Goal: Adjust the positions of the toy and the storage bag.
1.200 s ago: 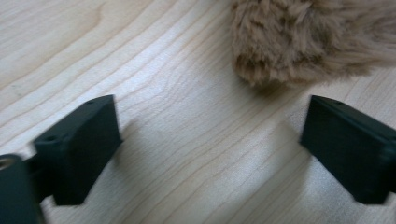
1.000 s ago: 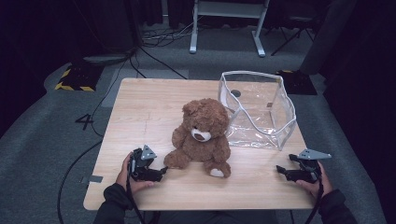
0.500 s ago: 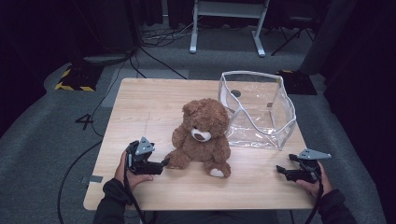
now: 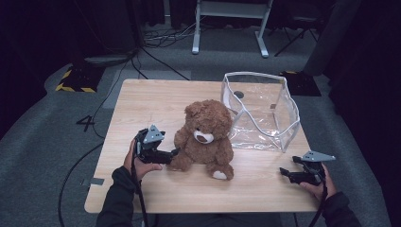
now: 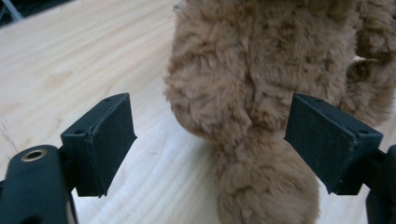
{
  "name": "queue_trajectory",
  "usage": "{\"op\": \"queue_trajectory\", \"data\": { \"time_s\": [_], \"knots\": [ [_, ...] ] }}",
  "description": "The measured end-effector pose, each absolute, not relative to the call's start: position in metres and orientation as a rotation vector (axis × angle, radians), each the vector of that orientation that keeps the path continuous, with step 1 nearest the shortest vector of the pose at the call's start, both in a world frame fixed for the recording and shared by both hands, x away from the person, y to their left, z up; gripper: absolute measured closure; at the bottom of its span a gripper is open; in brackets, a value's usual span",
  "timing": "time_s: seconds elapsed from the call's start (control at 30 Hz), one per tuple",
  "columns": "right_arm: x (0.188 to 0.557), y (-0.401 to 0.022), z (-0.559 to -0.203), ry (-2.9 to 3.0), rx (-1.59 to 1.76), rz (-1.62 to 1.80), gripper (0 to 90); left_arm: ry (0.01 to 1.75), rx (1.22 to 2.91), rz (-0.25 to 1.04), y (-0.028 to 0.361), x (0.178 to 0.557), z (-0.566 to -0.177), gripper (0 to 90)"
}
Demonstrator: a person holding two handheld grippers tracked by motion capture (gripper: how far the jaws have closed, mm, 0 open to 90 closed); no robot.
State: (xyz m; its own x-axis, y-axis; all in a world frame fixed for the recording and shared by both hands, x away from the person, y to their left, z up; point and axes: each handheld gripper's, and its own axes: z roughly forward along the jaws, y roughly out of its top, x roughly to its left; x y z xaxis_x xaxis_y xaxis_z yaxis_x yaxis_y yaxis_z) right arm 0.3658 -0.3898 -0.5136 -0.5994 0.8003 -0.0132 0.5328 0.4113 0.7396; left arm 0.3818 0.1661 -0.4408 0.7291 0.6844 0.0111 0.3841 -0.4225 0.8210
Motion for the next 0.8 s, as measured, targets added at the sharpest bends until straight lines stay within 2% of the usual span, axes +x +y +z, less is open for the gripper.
{"op": "queue_trajectory", "data": {
  "time_s": [0.23, 0.37, 0.7, 0.8],
  "knots": [
    [0.366, -0.390, -0.514, 2.307, 1.146, 1.011, 17.3, 0.765, 2.057, 0.418, 0.160, 0.395, -0.436, 15.8],
    [0.366, -0.390, -0.514, 2.307, 1.146, 1.011, 17.3, 0.748, 2.070, 0.358, 0.153, 0.409, -0.434, 15.9],
    [0.366, -0.390, -0.514, 2.305, 1.147, 1.010, 17.3, 0.694, 2.114, 0.372, 0.129, 0.429, -0.430, 15.9],
    [0.366, -0.390, -0.514, 2.306, 1.146, 1.010, 17.3, 0.689, 2.122, 0.334, 0.123, 0.436, -0.430, 15.7]
  ]
}}
